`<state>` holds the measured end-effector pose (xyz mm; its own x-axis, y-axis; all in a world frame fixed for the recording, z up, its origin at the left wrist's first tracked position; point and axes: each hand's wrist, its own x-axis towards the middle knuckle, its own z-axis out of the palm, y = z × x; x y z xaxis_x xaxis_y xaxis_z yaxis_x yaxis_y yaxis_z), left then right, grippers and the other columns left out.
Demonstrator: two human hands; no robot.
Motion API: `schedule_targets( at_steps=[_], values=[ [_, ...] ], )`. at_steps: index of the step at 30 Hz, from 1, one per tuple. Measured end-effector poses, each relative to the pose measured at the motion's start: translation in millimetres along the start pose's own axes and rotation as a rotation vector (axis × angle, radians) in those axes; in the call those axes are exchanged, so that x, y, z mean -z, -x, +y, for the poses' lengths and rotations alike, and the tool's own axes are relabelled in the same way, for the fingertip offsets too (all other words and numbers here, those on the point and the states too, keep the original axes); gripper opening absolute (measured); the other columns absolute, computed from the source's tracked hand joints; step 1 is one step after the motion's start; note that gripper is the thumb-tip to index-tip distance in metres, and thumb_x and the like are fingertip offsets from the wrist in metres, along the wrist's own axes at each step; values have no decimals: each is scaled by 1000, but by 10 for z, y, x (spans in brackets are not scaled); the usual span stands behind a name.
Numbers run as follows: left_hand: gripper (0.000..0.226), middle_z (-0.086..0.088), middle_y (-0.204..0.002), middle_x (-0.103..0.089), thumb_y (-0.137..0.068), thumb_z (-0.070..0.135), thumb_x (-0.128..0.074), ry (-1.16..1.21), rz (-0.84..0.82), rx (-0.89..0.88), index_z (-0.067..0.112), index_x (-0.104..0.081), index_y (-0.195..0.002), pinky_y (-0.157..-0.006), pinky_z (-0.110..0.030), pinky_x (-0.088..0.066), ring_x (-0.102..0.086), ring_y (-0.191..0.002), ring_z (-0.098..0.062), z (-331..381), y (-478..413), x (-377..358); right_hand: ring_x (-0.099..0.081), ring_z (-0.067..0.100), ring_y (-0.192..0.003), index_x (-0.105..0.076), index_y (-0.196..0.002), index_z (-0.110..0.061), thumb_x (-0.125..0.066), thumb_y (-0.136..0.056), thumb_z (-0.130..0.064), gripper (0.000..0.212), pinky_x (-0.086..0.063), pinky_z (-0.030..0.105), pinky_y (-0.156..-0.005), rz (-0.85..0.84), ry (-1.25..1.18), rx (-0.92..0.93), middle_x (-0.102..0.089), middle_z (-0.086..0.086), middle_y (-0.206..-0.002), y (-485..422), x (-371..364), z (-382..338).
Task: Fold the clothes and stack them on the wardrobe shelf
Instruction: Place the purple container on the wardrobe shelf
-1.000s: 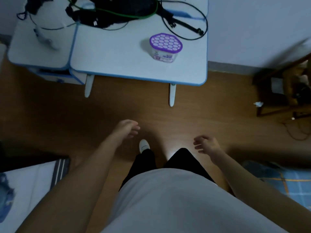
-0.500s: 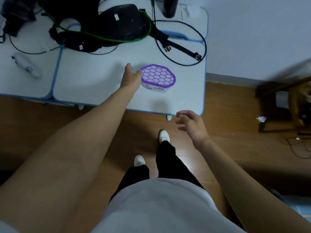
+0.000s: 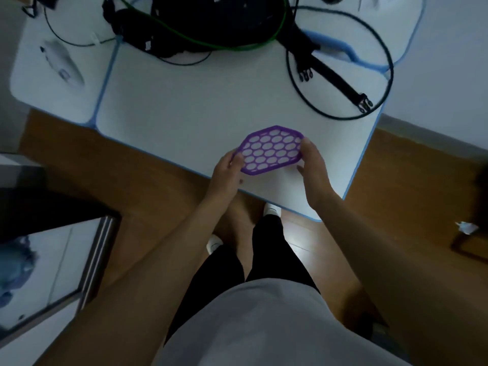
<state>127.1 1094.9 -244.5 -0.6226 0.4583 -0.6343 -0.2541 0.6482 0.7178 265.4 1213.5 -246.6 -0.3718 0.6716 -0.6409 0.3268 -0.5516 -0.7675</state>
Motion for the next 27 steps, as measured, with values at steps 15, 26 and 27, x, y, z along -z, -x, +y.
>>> schedule_targets(
  at_steps=[15, 26, 27],
  values=[
    [51, -1, -134, -58, -98, 52, -45, 713, -32, 194, 25, -45, -142, -100, -39, -43, -53, -127, -22, -365, 335, 103, -62, 6, -103, -50, -127, -25, -41, -104, -43, 31, -58, 24, -81, -98, -46, 4, -62, -10, -116, 297, -488, 144],
    [70, 7, -118, -71, -66, 72, -65, 749, 3, 42, 38, -60, -126, -67, -32, -49, -68, -95, -13, -1297, 1532, 1898, -72, 3, -91, -57, -110, -34, -49, -94, -56, 28, -60, 31, -78, -358, 39, 55, -76, -18, -94, 1771, -1711, 503],
    [65, 9, -113, -73, -66, 72, -64, 762, 18, 30, 39, -62, -122, -67, -32, -51, -69, -92, -13, -1422, 1687, 2070, -73, 3, -90, -57, -110, -34, -51, -93, -57, 30, -60, 30, -78, -398, 60, 59, -76, -19, -93, 1922, -1858, 548]
  ],
)
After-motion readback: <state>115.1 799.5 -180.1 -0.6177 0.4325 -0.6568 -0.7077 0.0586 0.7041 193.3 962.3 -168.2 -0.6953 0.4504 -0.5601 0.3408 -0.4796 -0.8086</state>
